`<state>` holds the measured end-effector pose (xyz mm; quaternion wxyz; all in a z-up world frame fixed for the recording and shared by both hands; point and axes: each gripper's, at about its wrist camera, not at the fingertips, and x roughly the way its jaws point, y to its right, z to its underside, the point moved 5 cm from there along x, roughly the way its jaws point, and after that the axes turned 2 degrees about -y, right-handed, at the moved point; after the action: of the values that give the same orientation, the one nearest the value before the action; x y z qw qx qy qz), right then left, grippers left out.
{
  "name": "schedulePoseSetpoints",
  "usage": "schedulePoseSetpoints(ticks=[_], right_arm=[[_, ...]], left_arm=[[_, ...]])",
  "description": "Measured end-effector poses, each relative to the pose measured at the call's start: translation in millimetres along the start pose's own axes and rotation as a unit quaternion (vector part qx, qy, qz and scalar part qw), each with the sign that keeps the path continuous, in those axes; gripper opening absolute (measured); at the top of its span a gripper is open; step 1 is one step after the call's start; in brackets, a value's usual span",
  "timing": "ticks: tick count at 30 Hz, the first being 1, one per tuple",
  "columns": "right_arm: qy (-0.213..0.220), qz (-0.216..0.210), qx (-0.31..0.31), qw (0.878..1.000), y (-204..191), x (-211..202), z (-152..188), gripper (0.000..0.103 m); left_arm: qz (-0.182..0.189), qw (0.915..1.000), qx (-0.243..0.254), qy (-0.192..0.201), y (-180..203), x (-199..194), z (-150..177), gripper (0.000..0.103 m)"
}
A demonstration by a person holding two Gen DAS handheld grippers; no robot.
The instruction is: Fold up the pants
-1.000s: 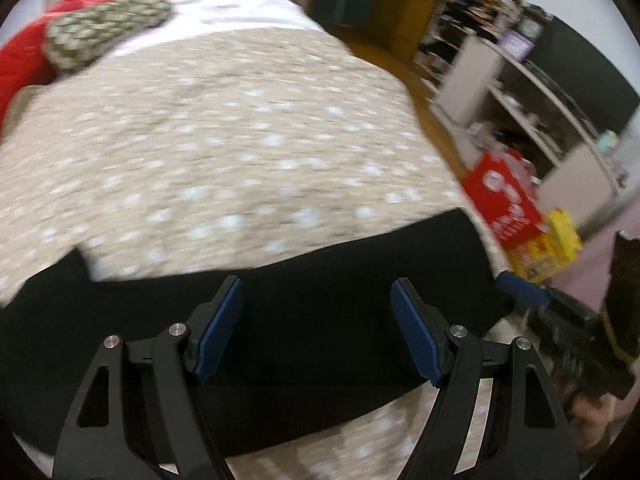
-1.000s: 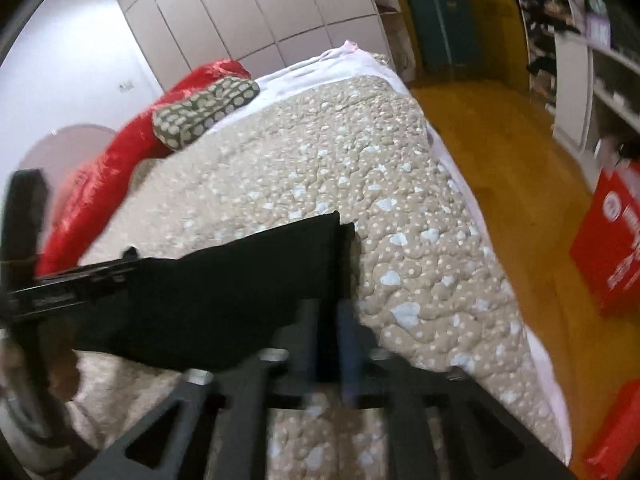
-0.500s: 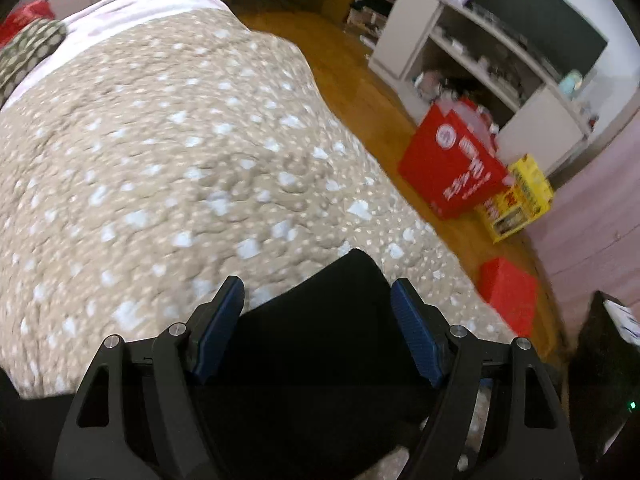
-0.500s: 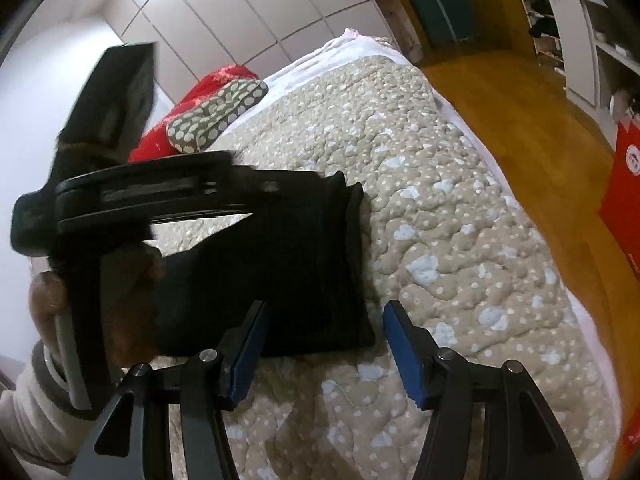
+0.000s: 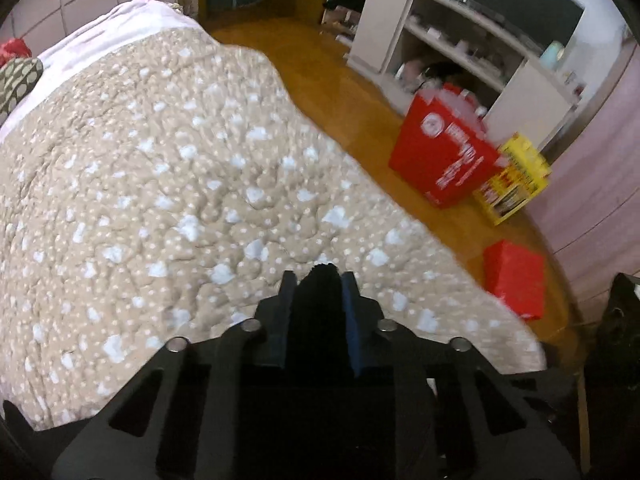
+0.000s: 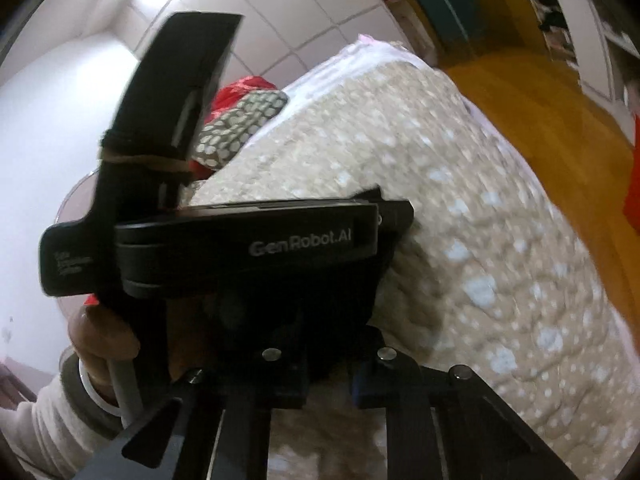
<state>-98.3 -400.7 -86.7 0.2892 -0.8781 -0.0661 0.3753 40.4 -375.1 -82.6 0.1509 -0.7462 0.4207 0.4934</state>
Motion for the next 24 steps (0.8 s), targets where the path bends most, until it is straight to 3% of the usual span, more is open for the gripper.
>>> schedulePoseSetpoints(ticks=[4, 6, 10, 12, 14, 16, 18, 19, 20, 24], right_arm=[[0.019, -0.032, -0.051, 0.998, -49.5, -18.0, -19.9, 0.014], [0.021, -0.059, -0.079, 0.995, -80.3, -21.1, -26.6, 0.014], [-0.005, -0.109, -0.138, 0.984, -142.8, 0.9, -21.9, 0.014], [-0.029, -0.122, -0.165, 0.978, -169.6, 22.7, -10.4, 0.013], [-0.058, -0.138, -0.178, 0.973, -190.6, 50.4, 4.1, 0.013], [-0.092, -0.152, -0.179, 0.968, -205.4, 85.6, 20.6, 0.013], [-0.130, -0.136, -0.179, 0.966, -214.6, 123.2, 42.7, 0.021], [-0.169, -0.126, -0.180, 0.961, -218.8, 141.8, 55.3, 0.031], [-0.183, -0.127, -0.183, 0.957, -220.9, 145.2, 59.5, 0.035], [-0.171, -0.188, -0.197, 0.947, -228.4, 97.7, 42.9, 0.038]], left_arm=[[0.003, 0.9981, -0.019, 0.058, -21.9, -70.6, -2.3, 0.019], [-0.014, 0.9953, -0.033, 0.090, -44.8, -112.6, 7.8, 0.019], [-0.064, 0.9880, -0.089, 0.108, -100.3, -158.3, 48.1, 0.019], [-0.098, 0.9811, -0.127, 0.107, -133.9, -171.3, 75.0, 0.019], [-0.150, 0.9685, -0.173, 0.099, -173.1, -179.3, 109.3, 0.019], [-0.171, 0.9573, -0.218, 0.084, -203.6, -179.0, 139.5, 0.019], [-0.174, 0.9476, -0.259, 0.067, -227.1, -174.8, 164.5, 0.019], [-0.181, 0.9422, -0.276, 0.061, -235.5, -174.2, 176.1, 0.019], [-0.185, 0.9384, -0.286, 0.058, -240.8, -174.6, 185.4, 0.019], [-0.160, 0.9387, -0.296, 0.074, -232.7, -182.0, 195.0, 0.019]])
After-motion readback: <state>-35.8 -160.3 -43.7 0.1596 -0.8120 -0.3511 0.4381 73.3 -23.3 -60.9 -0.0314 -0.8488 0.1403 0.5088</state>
